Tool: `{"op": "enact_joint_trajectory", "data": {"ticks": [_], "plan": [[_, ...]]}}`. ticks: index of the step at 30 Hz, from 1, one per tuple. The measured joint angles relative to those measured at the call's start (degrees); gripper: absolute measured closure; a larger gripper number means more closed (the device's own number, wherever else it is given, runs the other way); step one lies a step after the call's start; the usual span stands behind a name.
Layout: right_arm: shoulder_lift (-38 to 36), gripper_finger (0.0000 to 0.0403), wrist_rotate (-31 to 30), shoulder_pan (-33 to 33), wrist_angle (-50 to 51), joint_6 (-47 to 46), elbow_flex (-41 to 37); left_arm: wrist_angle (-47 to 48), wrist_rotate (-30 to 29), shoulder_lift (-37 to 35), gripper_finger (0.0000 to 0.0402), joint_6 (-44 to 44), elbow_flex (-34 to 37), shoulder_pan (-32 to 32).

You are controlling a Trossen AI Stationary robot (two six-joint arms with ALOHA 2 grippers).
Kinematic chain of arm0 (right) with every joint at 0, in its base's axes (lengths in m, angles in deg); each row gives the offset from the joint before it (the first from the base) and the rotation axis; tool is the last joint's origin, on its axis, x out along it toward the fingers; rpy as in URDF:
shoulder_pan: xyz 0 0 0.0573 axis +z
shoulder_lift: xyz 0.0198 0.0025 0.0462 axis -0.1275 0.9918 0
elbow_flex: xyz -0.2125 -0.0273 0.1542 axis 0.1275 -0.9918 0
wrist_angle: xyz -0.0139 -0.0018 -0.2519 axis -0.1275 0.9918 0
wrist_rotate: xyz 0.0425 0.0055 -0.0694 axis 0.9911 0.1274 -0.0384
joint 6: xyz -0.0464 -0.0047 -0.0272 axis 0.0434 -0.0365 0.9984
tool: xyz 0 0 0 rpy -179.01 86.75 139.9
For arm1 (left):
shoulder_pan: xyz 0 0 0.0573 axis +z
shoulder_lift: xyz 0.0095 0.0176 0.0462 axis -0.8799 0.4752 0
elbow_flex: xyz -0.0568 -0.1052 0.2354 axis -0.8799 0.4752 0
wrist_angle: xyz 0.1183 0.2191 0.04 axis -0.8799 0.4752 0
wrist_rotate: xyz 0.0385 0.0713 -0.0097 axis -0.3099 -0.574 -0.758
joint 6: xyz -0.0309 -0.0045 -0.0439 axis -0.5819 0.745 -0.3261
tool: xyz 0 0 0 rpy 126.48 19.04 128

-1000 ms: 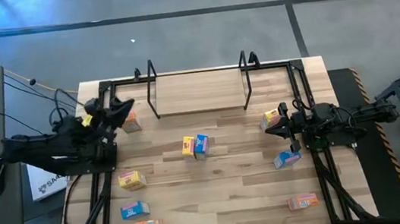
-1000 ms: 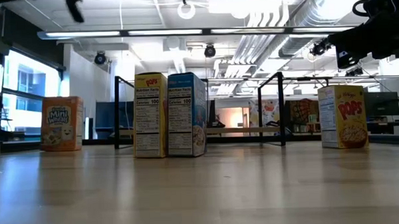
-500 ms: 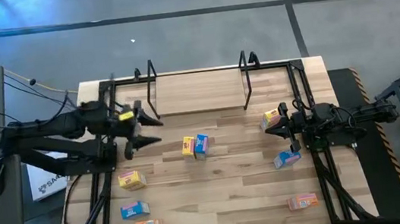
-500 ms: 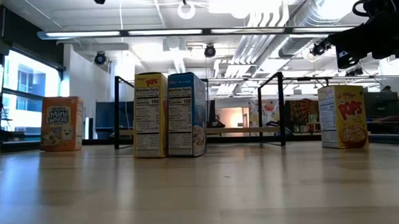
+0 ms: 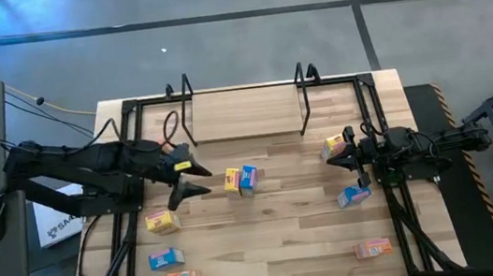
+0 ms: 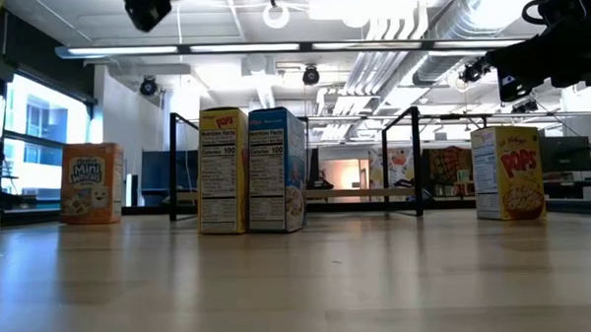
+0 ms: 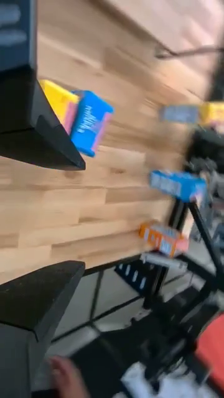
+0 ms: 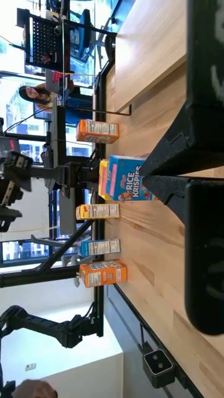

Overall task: Stack cereal on shelf
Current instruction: Put the middle yellow cereal box on the shelf

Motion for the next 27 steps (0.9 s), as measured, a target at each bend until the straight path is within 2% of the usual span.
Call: {"op": "enact_joint_trajectory", "data": {"ticks": [5, 8, 11, 14, 16, 19, 22, 27], "plan": [[0.0, 0.0402, 0.0, -0.02, 0.0, 0.0, 0.0, -0.19, -2.26, 4.85, 0.0158, -17.01, -0.06, -0.5], [0.0, 0.0402, 0.0, -0.02, 0.0, 0.0, 0.02, 0.61, 0.1, 7.61, 0.0158, -26.93, -1.69, -1.67], [0.0, 0.0402, 0.0, 0.0, 0.02, 0.0, 0.02, -0.15, 0.28, 9.78, 0.0158, -30.65, -5.89, -3.32], [0.0, 0.0402, 0.0, -0.02, 0.02, 0.0, 0.01, 3.61, -5.09, 13.9, 0.0158, -30.8, -11.21, -4.74], [0.0, 0.0402, 0.0, -0.01, 0.02, 0.0, 0.02, 10.95, -8.78, 17.84, 0.0158, -31.6, -15.74, -5.19], [0.0, 0.0402, 0.0, 0.0, 0.0, 0.0, 0.0, 22.92, -15.65, 23.7, 0.0158, -35.58, -22.26, -5.22], [0.0, 0.0402, 0.0, -0.02, 0.0, 0.0, 0.01, 26.78, -22.67, 27.95, 0.0158, -41.74, -25.9, -5.17], [0.0, 0.0402, 0.0, -0.01, 0.0, 0.0, 0.02, 26.86, -22.39, 33.24, 0.0158, -48.15, -26.93, -4.55]]}}
